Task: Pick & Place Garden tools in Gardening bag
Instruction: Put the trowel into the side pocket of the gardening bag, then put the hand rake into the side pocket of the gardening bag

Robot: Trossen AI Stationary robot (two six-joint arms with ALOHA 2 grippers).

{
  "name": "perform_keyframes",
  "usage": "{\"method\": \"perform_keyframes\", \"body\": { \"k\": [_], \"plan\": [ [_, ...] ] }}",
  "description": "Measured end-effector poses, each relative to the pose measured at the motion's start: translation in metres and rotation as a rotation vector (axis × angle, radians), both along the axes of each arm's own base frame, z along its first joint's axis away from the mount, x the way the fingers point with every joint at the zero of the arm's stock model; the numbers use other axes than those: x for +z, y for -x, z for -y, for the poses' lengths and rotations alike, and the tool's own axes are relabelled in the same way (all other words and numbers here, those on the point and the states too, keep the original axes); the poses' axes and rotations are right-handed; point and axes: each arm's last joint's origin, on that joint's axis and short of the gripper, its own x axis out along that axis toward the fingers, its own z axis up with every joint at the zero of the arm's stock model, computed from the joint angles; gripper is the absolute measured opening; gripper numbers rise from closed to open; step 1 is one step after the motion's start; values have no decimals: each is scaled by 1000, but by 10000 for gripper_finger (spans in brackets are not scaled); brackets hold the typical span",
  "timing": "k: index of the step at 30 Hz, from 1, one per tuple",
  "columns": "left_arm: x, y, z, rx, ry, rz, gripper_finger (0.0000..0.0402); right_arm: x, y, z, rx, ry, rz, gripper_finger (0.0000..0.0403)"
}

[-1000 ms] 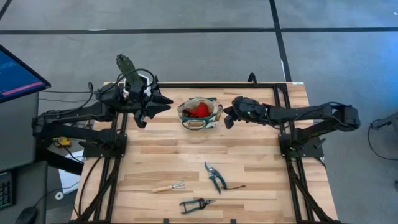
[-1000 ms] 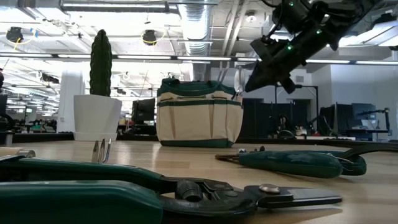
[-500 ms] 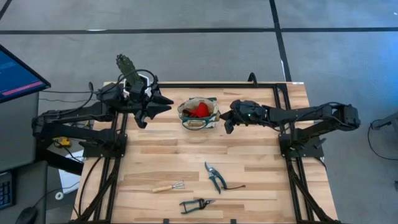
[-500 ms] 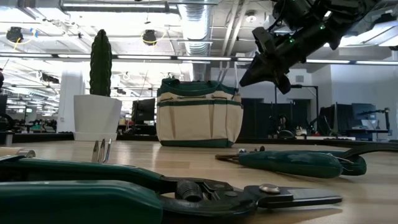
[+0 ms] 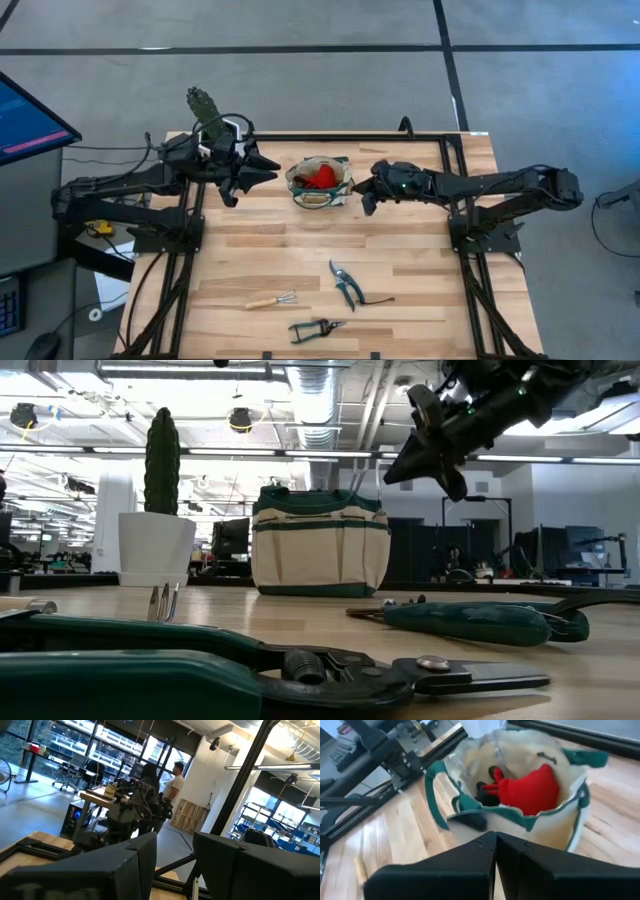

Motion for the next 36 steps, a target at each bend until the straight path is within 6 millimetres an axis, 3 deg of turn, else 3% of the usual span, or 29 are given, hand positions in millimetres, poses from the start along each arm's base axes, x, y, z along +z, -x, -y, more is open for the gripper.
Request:
{"method": "perform_keyframes", "body": {
  "k": [9, 16, 23, 28, 36],
  "plan": [
    [-2, 6, 2, -11, 10, -51, 117, 54, 28, -9, -23, -1, -256, 0],
    [-11, 12, 6, -32, 32, -162, 117, 86, 46, -31, 49, -9, -178, 0],
    [-11, 9, 25, -88, -50, -154, 104, 98, 59, -53, 32, -4, -94, 0],
    [-14, 9, 42, -87, -95, -175, 66, 99, 62, -66, 14, 6, -76, 0],
    [-32, 11, 59, -100, -105, -362, 4, 96, 56, -81, 41, -23, -72, 0]
  ]
}}
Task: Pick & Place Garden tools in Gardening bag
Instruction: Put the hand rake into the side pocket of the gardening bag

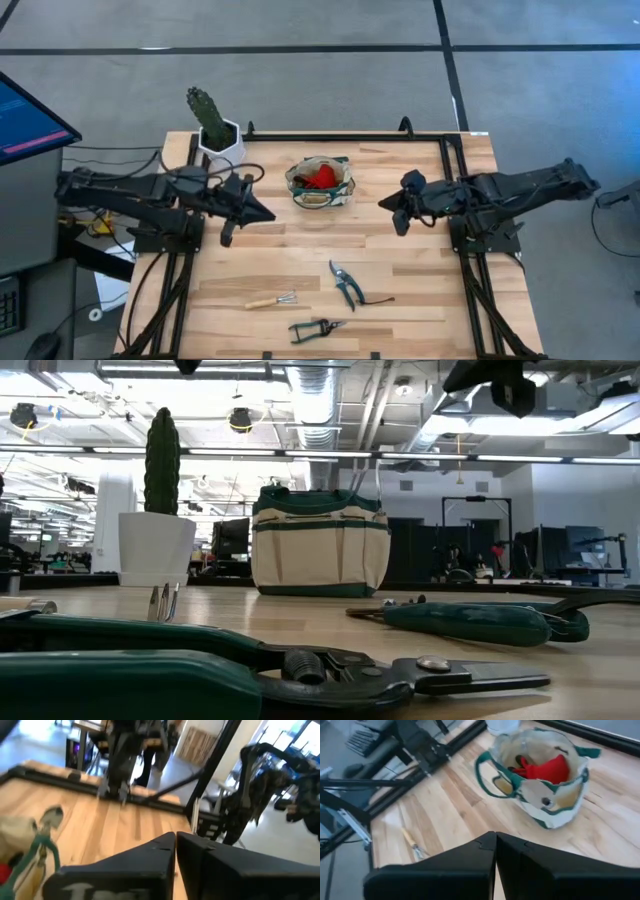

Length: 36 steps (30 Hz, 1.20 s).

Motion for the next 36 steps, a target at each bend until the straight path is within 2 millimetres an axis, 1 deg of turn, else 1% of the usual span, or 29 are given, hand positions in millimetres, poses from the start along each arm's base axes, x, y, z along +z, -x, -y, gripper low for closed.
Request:
{"method": "perform_keyframes", "body": {
  "k": [8, 12, 15, 22, 25, 28, 33, 36],
  "plan": [
    [-9, 5, 19, -98, -5, -98, 1, -4, -9, -12, 50, -5, 10, 0],
    [-17, 3, 29, -134, 12, -163, 1, -6, -13, -14, 55, -5, 10, 0],
    [-24, -4, 38, -166, 11, -208, 1, -6, -16, -15, 53, -9, 23, 0],
    [-51, -24, 62, -231, -32, -340, 1, -5, -16, -15, 54, -11, 32, 0],
    [-59, -28, 70, -246, -36, -383, 1, -4, -17, -16, 54, -17, 51, 0],
    [-64, -30, 75, -254, -31, -408, 2, -3, -17, -17, 40, -52, 61, 0],
    [-66, -27, 84, -289, -38, -421, 2, -3, -16, -25, 58, -87, 76, 0],
    [-67, -26, 85, -296, -41, -429, 2, -2, -16, -30, 78, -90, 89, 0]
  ]
}}
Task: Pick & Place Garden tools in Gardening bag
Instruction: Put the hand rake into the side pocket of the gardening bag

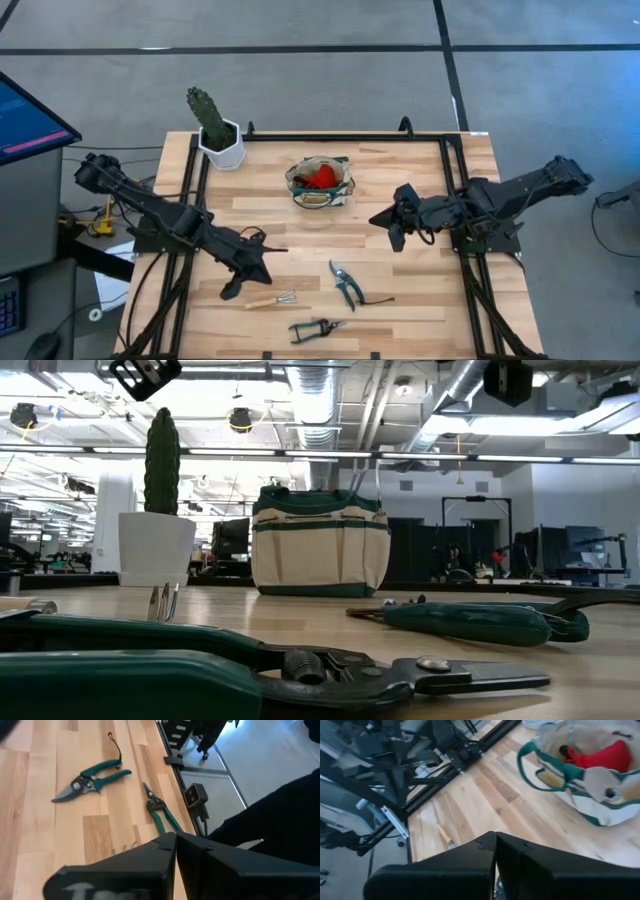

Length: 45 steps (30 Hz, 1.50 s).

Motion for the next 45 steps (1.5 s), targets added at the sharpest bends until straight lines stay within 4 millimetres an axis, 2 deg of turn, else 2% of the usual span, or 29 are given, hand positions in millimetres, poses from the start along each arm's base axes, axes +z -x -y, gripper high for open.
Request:
{"method": "perform_keyframes", "body": {
  "k": [11, 15, 21, 27, 36, 40, 45],
  "plan": [
    [-3, -2, 1, 160, -56, 19, 2, -1, 3, -9, 69, 56, -16, 0],
    [-18, -9, 11, 183, -85, -40, 2, -2, 5, -14, 96, 61, -21, 0],
    [-52, -22, 25, 188, -107, -184, 2, -2, 8, -20, 127, 63, -21, 0],
    [-68, -27, 30, 169, -115, -247, 5, -2, 10, -25, 148, 62, -21, 0],
    [-86, -30, 38, 59, -51, -381, 71, -2, 9, -22, 129, 53, -21, 0],
    [-96, -32, 40, 60, -66, -416, 99, -2, 8, -20, 118, 51, -21, 0],
    [-104, -34, 40, 127, -32, -473, 114, -2, 7, -19, 92, 59, -17, 0]
  ]
}}
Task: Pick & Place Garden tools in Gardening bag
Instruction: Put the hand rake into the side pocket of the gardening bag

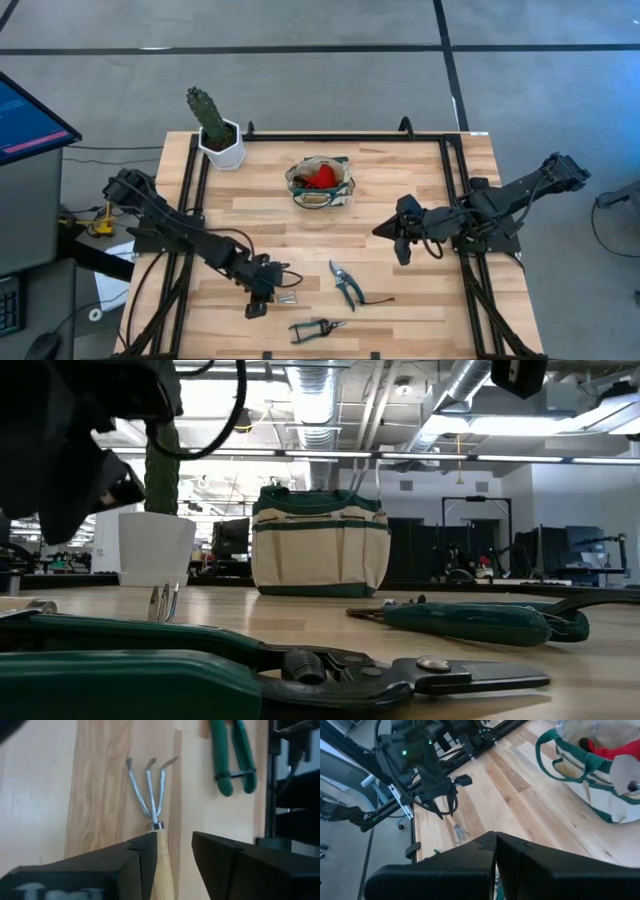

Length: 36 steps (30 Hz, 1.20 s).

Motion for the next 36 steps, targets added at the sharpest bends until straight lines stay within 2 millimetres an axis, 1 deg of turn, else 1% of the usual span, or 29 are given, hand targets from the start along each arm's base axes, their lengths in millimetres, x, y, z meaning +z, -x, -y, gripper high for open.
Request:
{"method": "perform_keyframes", "body": {
  "k": [5, 11, 16, 21, 23, 26, 27, 29, 32, 36],
  "plan": [
    [-7, 0, 2, 11, -7, -32, 116, 0, -1, 2, -30, 13, 6, 0],
    [-13, 0, 4, 67, 10, -73, 116, 0, -1, 5, -42, 14, 6, 0],
    [-11, 0, 4, 65, 18, -69, 105, -2, -2, 5, -47, 17, 7, 0],
    [13, 5, 1, 83, 67, 7, 78, -13, -1, 5, -59, 10, -20, 0],
    [25, 10, -2, 131, 79, 40, 56, -17, 0, 5, -75, -11, -35, 0],
    [40, 21, -4, 181, 60, 77, 14, -20, 0, 5, -82, -20, -39, 0],
    [44, 24, -4, 199, 60, 87, 8, -21, 0, 5, -80, -19, -41, 0],
    [52, 31, -2, 215, 47, 106, 3, -22, 0, 5, -79, -19, -42, 0],
    [66, 36, 5, 216, -4, 131, 1, -24, 0, 5, -79, -18, -44, 0],
    [82, 32, 15, 215, -95, 110, 1, -27, 0, 4, -80, -23, -36, 0]
  ]
}}
